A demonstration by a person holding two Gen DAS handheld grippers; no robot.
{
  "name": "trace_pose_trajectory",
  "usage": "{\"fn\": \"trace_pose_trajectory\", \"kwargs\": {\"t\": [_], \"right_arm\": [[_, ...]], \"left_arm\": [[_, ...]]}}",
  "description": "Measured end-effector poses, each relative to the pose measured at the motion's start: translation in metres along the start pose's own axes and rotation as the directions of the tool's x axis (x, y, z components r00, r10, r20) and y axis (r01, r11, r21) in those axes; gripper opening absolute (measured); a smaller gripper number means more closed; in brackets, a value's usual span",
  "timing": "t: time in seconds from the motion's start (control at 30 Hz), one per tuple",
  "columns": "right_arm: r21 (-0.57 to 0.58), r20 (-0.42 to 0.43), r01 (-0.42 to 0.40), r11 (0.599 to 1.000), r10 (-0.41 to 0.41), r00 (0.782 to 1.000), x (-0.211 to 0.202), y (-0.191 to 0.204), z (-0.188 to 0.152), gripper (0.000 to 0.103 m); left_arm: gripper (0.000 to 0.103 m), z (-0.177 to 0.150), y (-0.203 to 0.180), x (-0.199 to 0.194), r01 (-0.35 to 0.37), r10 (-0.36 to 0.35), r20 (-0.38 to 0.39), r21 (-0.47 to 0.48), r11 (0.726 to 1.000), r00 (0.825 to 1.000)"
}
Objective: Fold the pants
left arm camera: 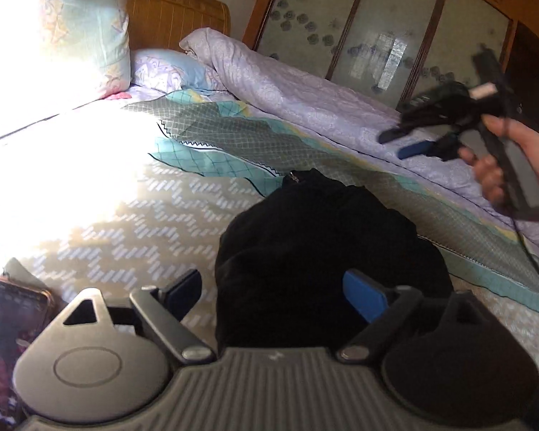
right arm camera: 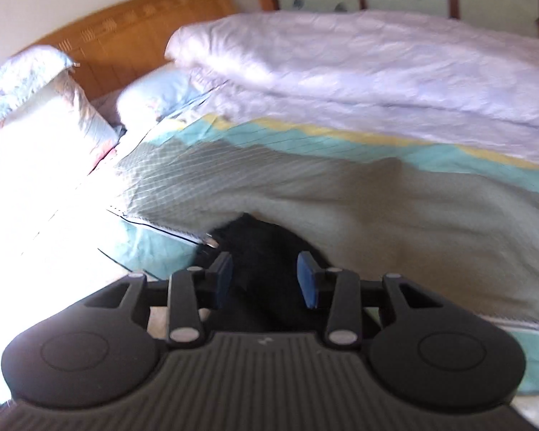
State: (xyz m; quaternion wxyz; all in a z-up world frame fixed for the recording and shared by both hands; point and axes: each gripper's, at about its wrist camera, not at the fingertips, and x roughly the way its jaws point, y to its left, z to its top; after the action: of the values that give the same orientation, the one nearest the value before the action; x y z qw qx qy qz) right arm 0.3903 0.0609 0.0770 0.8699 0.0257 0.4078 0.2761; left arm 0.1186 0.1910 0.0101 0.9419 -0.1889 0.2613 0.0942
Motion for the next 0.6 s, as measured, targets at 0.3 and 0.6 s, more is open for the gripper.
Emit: {"fn": "trace_pose_trajectory", "kwargs": {"t": [0.3,0.6], "right_arm": [[-0.1,-0.084,0.164,0.981,-0.172,0.981,0.147,0.018,0.033,0.068],[-0.217,0.019,0.149,0.965,-0.148,0.989,0.138,0.031,0.016,0.021]], "left_arm": [[0.055,-0.023,0.036,0.026,0.175,-0.196,-0.092,-0.196,0.965,0.976],[0.041,-0.027,0.048,0.031,0.203,-0.235,-0.096,-0.263,0.943,0.967]]}}
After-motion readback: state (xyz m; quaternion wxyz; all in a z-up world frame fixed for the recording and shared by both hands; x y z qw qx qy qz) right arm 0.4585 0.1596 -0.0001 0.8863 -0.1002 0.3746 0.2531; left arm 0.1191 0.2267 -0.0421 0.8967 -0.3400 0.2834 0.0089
